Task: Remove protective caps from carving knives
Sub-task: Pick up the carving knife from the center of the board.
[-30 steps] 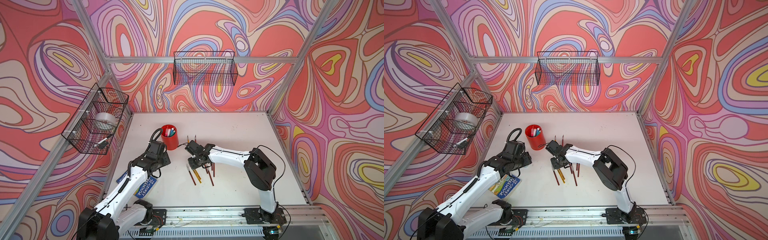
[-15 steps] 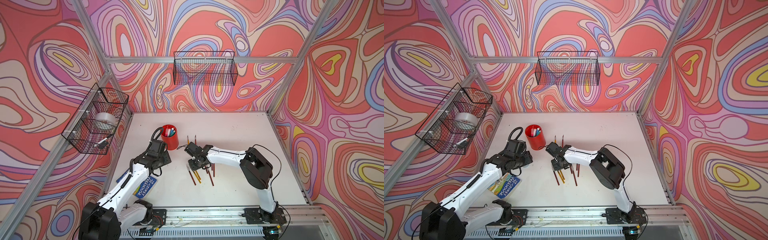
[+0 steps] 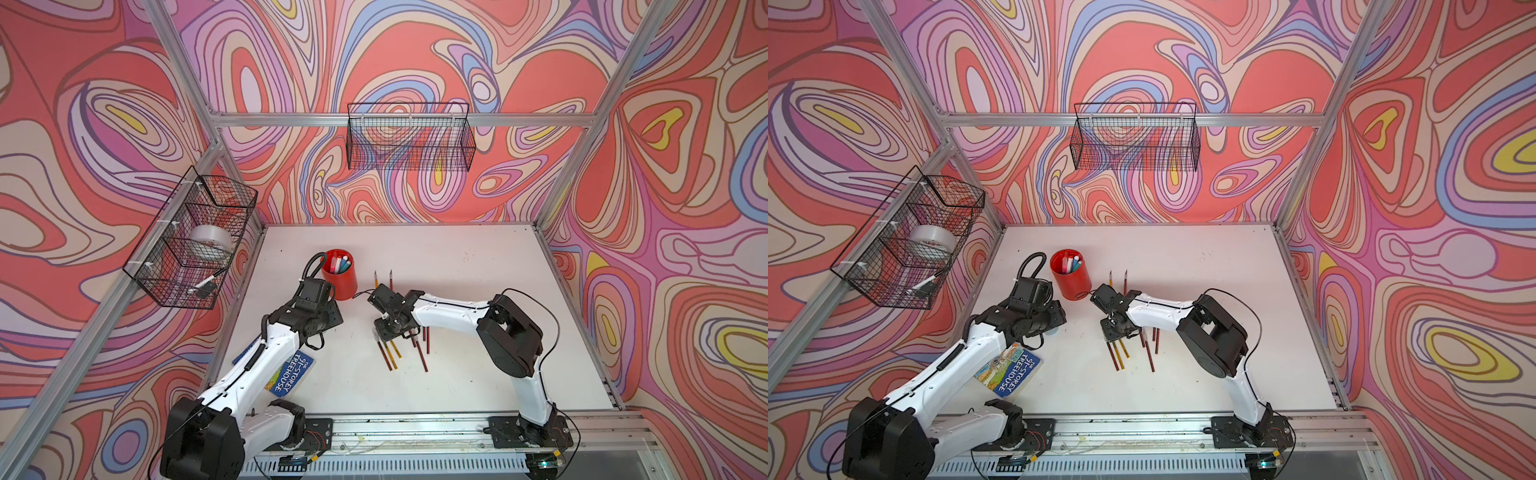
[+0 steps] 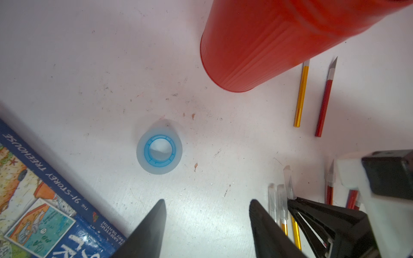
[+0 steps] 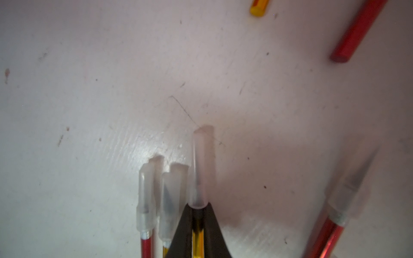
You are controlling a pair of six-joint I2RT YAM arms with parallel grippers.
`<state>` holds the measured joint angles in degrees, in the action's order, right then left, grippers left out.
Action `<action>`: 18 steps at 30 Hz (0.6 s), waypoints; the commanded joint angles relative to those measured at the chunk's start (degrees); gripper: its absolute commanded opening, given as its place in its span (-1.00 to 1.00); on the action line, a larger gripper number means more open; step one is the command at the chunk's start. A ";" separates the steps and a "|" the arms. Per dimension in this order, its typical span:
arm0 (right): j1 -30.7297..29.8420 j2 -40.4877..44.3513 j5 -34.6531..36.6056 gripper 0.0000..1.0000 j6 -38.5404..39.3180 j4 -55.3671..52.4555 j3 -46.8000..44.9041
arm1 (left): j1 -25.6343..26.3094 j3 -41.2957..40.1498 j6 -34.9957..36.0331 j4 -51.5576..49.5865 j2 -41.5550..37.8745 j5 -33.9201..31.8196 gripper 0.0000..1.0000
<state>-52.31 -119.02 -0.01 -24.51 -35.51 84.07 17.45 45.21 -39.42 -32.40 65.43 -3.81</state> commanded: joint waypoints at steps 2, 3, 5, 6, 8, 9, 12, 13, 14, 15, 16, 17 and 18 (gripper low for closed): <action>-0.12 -0.70 0.27 -0.93 0.08 -0.70 -0.51 | -0.41 1.68 0.20 0.29 0.34 1.24 0.23; -0.13 -0.39 0.19 -0.94 0.22 -0.62 -0.41 | -0.40 1.72 0.26 0.40 0.25 1.35 0.23; -0.15 0.37 0.02 -0.96 0.51 -0.77 0.02 | -0.45 1.72 0.50 0.63 -0.03 1.69 0.23; -0.11 0.79 -0.08 -0.98 0.45 -0.70 0.09 | -0.45 1.81 0.72 0.67 -0.08 2.04 0.23; 0.03 2.16 -0.38 -0.99 0.46 -0.40 0.13 | -0.42 1.60 1.38 1.58 -0.55 3.45 0.21; 0.18 2.76 -0.64 -1.00 0.53 -0.14 0.13 | -0.45 1.34 1.68 2.10 -0.92 4.10 0.21; 1.13 4.75 -1.96 -1.00 0.57 0.72 0.21 | -0.40 0.28 2.79 4.89 -2.13 6.95 0.19; 1.59 5.44 -2.56 -1.00 0.49 1.03 0.21 | -0.45 -0.05 3.02 5.83 -2.58 8.11 0.18; 2.16 6.09 -3.21 -1.00 0.31 1.43 0.15 | -0.45 -0.17 3.17 6.57 -2.91 9.24 0.17; 2.77 6.79 -3.74 -1.00 0.06 1.94 0.00 | -0.40 -0.31 3.13 7.16 -3.27 10.03 0.16; 3.55 7.65 -4.57 -1.00 -0.29 2.58 -0.29 | -0.43 -0.46 3.21 7.79 -3.57 11.10 0.16; 4.46 8.64 -5.83 -1.00 -0.78 3.51 -0.75 | -0.35 -0.63 3.18 8.62 -3.88 12.24 0.16; 5.41 9.54 -6.91 -1.00 -1.24 4.46 -1.28 | -0.32 -0.80 3.22 9.25 -4.11 13.27 0.15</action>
<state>-49.25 -113.36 -3.97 -24.73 -34.06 83.79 17.26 45.28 -37.04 -26.50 62.61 5.37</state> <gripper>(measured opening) 0.094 0.579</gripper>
